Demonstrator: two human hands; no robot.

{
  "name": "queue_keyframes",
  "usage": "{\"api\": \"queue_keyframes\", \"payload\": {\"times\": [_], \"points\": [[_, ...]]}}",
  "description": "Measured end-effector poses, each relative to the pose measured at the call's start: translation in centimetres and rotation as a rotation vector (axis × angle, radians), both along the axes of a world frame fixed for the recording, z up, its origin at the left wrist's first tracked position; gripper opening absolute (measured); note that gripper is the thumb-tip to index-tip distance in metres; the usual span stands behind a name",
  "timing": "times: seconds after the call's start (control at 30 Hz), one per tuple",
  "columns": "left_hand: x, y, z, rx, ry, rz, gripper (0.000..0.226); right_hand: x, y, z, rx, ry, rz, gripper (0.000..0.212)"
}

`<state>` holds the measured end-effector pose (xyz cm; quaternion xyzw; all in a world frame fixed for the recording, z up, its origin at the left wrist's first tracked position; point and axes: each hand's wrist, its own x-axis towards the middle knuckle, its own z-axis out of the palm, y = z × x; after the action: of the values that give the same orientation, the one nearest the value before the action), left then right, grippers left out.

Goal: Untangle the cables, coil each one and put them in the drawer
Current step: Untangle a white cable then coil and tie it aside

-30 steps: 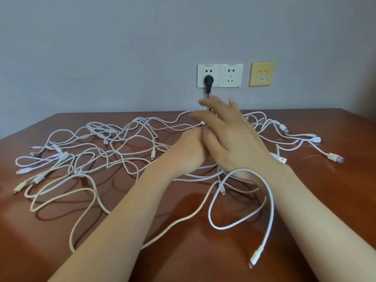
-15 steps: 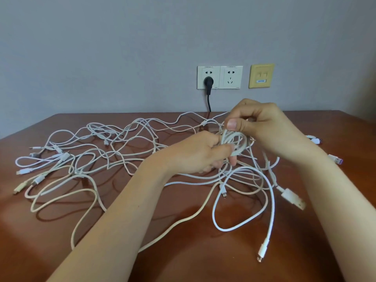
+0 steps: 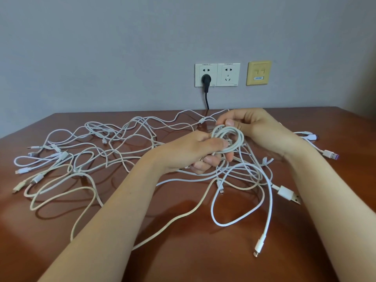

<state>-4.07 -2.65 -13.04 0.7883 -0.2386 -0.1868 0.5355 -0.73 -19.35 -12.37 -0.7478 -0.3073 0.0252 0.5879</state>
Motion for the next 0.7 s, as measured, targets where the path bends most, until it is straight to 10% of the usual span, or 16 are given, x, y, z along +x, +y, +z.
{"api": "queue_keyframes", "payload": {"times": [0.3, 0.7], "points": [[-0.5, 0.2, 0.8, -0.201, 0.023, -0.020, 0.026, 0.2, 0.3, -1.4, 0.014, 0.339, 0.120, 0.044], [2.4, 3.2, 0.0, 0.098, -0.248, 0.505, 0.023, -1.8, 4.7, -2.0, -0.770, -0.617, -0.360, 0.028]]}}
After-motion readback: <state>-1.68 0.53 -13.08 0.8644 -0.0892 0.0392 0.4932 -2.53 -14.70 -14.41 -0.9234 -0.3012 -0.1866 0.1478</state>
